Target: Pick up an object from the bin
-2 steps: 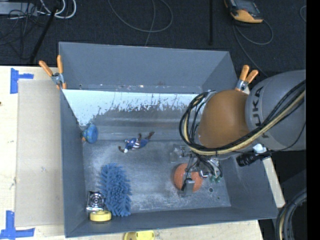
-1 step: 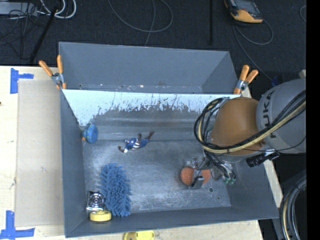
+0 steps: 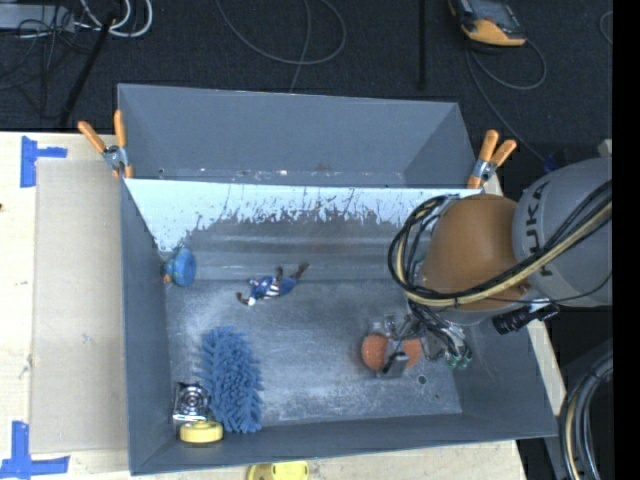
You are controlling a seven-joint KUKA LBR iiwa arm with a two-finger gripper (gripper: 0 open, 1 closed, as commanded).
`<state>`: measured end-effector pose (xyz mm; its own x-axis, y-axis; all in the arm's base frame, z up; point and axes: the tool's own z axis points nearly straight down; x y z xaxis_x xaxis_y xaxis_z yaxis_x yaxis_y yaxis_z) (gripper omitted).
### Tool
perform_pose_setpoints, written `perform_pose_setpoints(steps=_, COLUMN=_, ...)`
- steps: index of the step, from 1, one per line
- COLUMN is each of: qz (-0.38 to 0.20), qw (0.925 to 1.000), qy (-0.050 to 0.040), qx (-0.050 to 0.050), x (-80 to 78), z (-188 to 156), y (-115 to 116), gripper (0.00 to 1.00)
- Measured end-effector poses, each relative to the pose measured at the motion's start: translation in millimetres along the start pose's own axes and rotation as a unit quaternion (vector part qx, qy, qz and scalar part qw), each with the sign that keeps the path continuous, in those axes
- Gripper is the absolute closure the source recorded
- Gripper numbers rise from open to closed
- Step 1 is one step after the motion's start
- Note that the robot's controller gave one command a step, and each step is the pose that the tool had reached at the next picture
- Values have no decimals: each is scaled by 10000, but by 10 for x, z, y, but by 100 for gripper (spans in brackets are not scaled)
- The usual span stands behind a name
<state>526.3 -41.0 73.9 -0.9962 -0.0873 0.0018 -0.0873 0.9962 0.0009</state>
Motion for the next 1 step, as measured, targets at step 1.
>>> perform_pose_setpoints(steps=1, qz=12, qw=10000, qy=-27, qx=8, x=62, z=-1548, y=-573, gripper=100)
